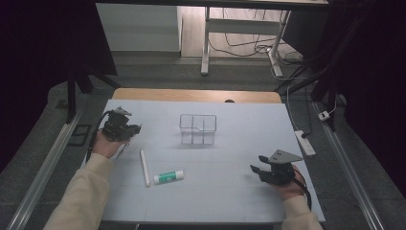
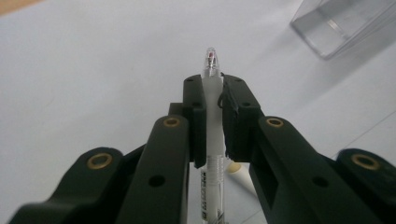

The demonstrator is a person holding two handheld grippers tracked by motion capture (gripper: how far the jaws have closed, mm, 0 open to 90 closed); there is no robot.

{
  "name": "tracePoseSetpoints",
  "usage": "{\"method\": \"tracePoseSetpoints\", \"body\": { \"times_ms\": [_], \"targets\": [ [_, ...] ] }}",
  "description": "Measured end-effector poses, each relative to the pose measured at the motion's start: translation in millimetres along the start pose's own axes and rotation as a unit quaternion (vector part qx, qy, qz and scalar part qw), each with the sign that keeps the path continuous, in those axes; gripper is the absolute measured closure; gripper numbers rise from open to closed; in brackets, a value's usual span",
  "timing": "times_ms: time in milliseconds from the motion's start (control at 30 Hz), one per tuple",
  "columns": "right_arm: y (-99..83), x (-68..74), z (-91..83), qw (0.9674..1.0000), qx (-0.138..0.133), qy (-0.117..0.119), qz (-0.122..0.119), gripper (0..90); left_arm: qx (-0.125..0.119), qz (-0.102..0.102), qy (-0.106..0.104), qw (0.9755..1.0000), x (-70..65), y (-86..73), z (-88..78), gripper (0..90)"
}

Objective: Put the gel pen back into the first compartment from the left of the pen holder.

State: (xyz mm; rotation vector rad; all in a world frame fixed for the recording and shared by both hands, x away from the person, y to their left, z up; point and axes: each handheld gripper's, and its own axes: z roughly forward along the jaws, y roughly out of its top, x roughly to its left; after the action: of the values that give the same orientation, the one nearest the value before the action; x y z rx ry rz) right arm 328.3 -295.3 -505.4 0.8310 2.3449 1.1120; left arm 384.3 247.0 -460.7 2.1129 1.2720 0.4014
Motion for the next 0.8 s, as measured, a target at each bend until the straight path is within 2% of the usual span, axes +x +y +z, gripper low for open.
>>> {"method": "tracePoseSetpoints", "body": {
  "times_ms": [200,367,467,567,800],
  "targets": [
    [-0.2,-0.2,0.2,1.0000,0.001,-0.003,-0.002,46.2,-0.043,-0.004,0.002,0.9991,-1.6,0.7,-11.0,80.3],
    [-0.6,-1.5,-0.5,1.0000,-0.002,-0.003,0.003,46.2,-0.083,-0.004,-0.005,0.9965,-4.7,1.8,-17.6,80.3],
    [-0.8,-2.0,-0.7,1.0000,-0.002,-0.003,0.003,46.1,-0.095,0.000,-0.010,0.9955,-6.7,2.3,-19.3,80.3],
    [-1.0,-2.6,-1.3,1.0000,0.000,-0.005,0.005,46.1,-0.109,0.002,-0.022,0.9937,-8.3,2.8,-20.9,80.3],
    [-1.9,-4.9,-2.4,0.9999,-0.003,-0.008,0.010,46.0,-0.148,0.012,-0.046,0.9879,-15.9,7.2,-26.0,80.3]
  ]
}}
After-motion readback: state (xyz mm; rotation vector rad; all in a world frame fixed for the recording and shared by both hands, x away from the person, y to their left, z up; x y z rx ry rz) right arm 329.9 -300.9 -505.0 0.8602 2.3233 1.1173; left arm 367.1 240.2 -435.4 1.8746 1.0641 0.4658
